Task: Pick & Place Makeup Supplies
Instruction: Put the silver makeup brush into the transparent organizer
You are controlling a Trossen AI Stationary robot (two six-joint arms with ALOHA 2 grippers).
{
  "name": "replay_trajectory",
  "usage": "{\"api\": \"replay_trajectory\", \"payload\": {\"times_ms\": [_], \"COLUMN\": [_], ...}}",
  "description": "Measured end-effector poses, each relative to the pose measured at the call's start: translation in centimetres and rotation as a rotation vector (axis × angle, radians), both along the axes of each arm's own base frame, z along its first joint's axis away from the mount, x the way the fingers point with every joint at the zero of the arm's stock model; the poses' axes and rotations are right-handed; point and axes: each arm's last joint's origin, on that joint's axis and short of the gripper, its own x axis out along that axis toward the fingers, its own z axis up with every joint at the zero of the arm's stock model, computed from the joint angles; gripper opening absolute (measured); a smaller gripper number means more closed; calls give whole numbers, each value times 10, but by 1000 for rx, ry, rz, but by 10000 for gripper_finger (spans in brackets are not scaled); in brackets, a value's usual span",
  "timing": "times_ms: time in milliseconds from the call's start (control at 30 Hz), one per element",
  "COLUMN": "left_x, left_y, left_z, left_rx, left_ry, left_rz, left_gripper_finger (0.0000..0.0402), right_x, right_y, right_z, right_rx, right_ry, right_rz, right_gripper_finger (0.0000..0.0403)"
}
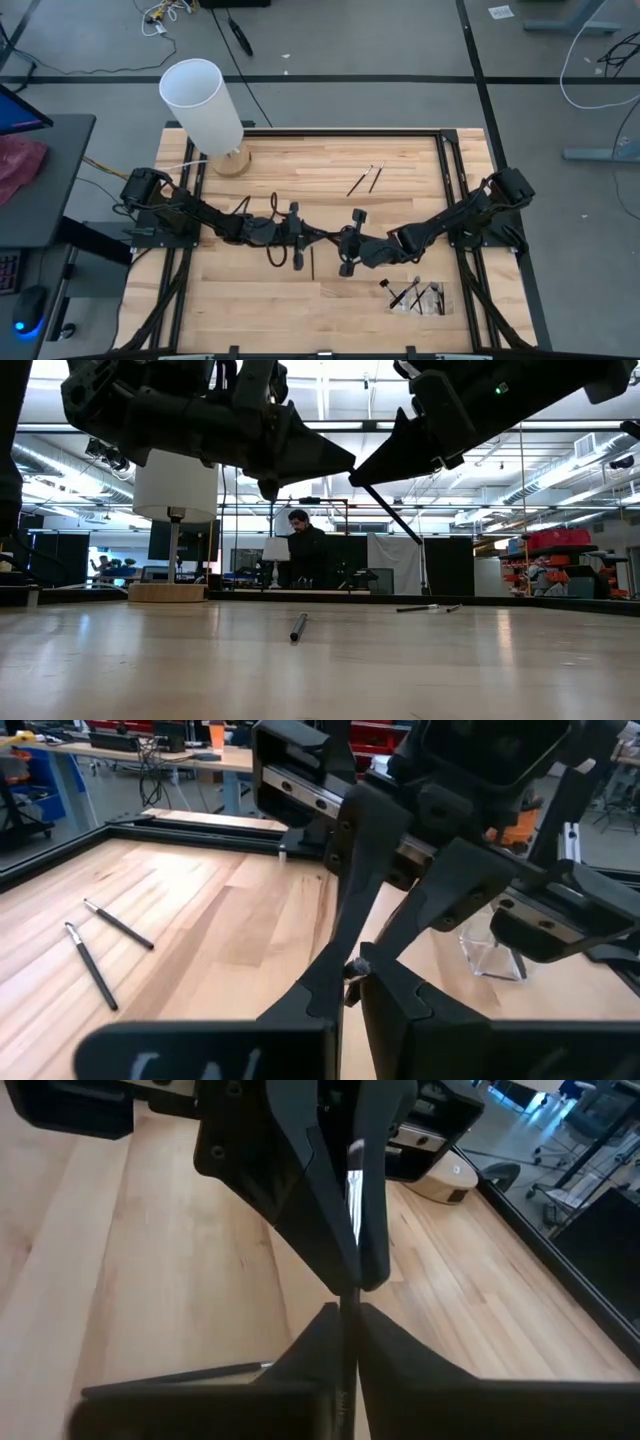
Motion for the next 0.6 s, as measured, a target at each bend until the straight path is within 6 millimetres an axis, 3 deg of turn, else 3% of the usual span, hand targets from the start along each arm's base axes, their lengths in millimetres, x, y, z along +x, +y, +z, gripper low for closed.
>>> {"api": "replay_trajectory", "payload": {"times_ms": [267,600], "left_x": [0,-2], "left_y": [-1,-2], "left_z": [1,7], "left_rx": [-8,22], "left_ry": [-11,-17], "left_rz": [-31,-56], "left_gripper_finger": [48,205], "right_x": [-2,-37], "right_y": [-9,-16], "right_z": [-8,-32], "right_rx": [62,141], "right_ry": [-22,-225], "right_rz": [-27,-93], "right_gripper_finger": [10,4]}}
